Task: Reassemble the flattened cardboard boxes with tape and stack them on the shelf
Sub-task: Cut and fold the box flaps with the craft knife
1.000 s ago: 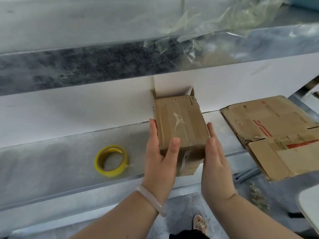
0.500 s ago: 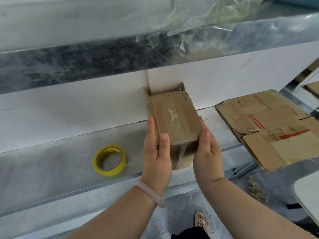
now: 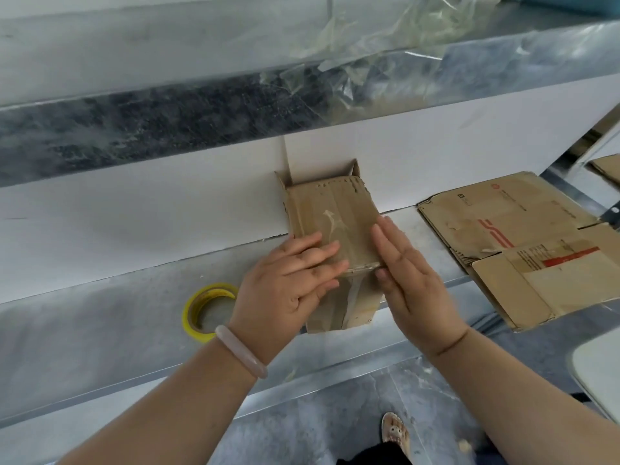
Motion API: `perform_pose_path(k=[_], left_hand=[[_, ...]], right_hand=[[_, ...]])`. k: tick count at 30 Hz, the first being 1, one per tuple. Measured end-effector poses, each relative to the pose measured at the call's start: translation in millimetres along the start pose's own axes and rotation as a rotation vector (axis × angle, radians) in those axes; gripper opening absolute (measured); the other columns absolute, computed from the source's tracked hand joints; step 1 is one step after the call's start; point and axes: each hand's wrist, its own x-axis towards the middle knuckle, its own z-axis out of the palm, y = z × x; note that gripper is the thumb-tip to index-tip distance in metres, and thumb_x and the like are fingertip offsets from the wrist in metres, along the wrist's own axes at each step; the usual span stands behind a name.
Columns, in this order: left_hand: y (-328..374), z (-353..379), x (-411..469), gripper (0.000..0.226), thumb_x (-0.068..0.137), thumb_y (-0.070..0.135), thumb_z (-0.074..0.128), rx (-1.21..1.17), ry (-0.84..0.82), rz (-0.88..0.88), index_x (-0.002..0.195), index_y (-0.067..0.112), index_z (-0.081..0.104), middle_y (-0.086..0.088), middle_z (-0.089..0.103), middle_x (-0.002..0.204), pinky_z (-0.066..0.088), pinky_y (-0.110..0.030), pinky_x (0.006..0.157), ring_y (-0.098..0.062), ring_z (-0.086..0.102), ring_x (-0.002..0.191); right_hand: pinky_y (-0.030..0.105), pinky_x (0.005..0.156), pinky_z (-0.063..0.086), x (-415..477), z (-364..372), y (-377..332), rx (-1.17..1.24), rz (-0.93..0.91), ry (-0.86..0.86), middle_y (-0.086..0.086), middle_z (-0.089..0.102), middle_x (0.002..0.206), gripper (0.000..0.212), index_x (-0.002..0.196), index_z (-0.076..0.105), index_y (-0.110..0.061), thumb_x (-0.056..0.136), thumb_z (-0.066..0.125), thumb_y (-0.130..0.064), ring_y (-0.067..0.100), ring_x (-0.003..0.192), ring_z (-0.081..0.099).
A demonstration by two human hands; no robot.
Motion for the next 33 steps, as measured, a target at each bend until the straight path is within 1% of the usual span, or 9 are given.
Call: perform_pose_path(k=[4,10,15,17,20,23,27,30,33], left_hand=[[6.3,11.4,-6.8,0.027,0.094,0.018,0.058,0.025,0.062,-0.042,0.118,0.011,0.067,-0.001,0.061,0.128,0.039,-0.029,0.107,-0.02,0.048,0.131],[8.0,18.3,-9.2,0.034,0.097,0.019,0.052,0.027,0.09,-0.068,0.128,0.007,0.055,-0.004,0.059,0.129,0.038,-0.029,0.107,-0.023,0.044,0.134],[8.2,11.3,-5.1,0.032,0.095,0.021,0.055,-0.002,0.05,-0.075,0.124,0.012,0.062,0.0,0.06,0.13,0.037,-0.026,0.106,-0.017,0.044,0.134],[7.1,7.3,-2.5,0.029,0.094,0.02,0.057,-0.008,0.039,-0.053,0.12,0.012,0.066,-0.001,0.061,0.129,0.038,-0.028,0.106,-0.018,0.046,0.131],[6.6,3.8,-0.1,0.024,0.092,0.02,0.061,0.015,0.032,-0.024,0.113,0.014,0.071,-0.001,0.063,0.125,0.039,-0.028,0.105,-0.018,0.051,0.126],[0.3,-2.9,5.3,0.025,0.092,0.02,0.063,0.056,-0.043,0.053,0.114,0.014,0.071,-0.001,0.064,0.125,0.04,-0.026,0.105,-0.018,0.054,0.124],[-14.8,-13.9,10.0,0.033,0.098,0.017,0.05,0.125,-0.213,0.215,0.128,0.006,0.06,-0.004,0.056,0.135,0.035,-0.027,0.11,-0.019,0.046,0.132],[-16.8,-11.7,0.6,0.042,0.095,0.002,0.049,0.115,-0.228,0.184,0.137,0.002,0.047,-0.008,0.045,0.145,0.031,-0.031,0.113,-0.022,0.036,0.14],[-9.4,3.6,-19.3,0.063,0.092,0.004,0.051,0.148,-0.176,0.094,0.146,-0.005,0.021,-0.02,0.025,0.154,0.027,-0.04,0.116,-0.032,0.023,0.144]], right_hand=[[0.024,0.12,0.012,-12.3,21.1,-26.4,0.36,0.312,0.032,-0.012,0.004,0.164,0.069,0.153,-0.007,-0.039,0.101,0.036,-0.027,0.009,0.151,0.006],[0.0,0.106,0.017,-13.4,13.0,-29.1,0.63,0.662,-0.046,-0.059,0.019,0.133,0.06,0.152,-0.003,-0.036,0.102,0.029,-0.045,-0.028,0.131,0.013],[0.022,0.119,0.017,-22.7,-3.3,-11.2,0.486,0.651,-0.146,-0.035,0.021,0.152,0.063,0.153,0.012,-0.043,0.096,0.027,-0.064,-0.013,0.141,0.015],[0.03,0.118,0.021,-15.9,-11.7,-10.8,0.259,0.417,-0.028,-0.019,0.022,0.159,0.058,0.152,0.022,-0.04,0.098,0.032,-0.059,0.003,0.147,0.02],[0.039,0.114,0.034,0.0,-17.2,-1.5,0.017,0.016,0.027,0.004,0.049,0.146,0.038,0.133,0.057,-0.019,0.1,0.047,-0.037,0.023,0.14,0.04],[0.043,0.104,0.046,12.6,-21.3,8.4,-0.006,-0.058,0.05,0.003,0.064,0.128,0.027,0.117,0.068,-0.018,0.092,0.062,-0.026,0.025,0.129,0.053],[0.046,0.105,0.046,10.9,-24.9,15.1,0.116,-0.001,0.015,0.004,0.064,0.128,0.03,0.119,0.066,-0.014,0.09,0.064,-0.021,0.023,0.131,0.052],[0.038,0.111,0.041,0.7,-14.3,11.9,0.101,-0.009,0.08,0.008,0.057,0.136,0.035,0.128,0.059,-0.007,0.093,0.058,-0.012,0.023,0.133,0.05],[0.027,0.116,0.03,-12.7,8.3,-4.5,0.077,0.083,0.107,0.007,0.038,0.152,0.056,0.15,0.029,-0.012,0.097,0.046,-0.011,0.015,0.142,0.036]])
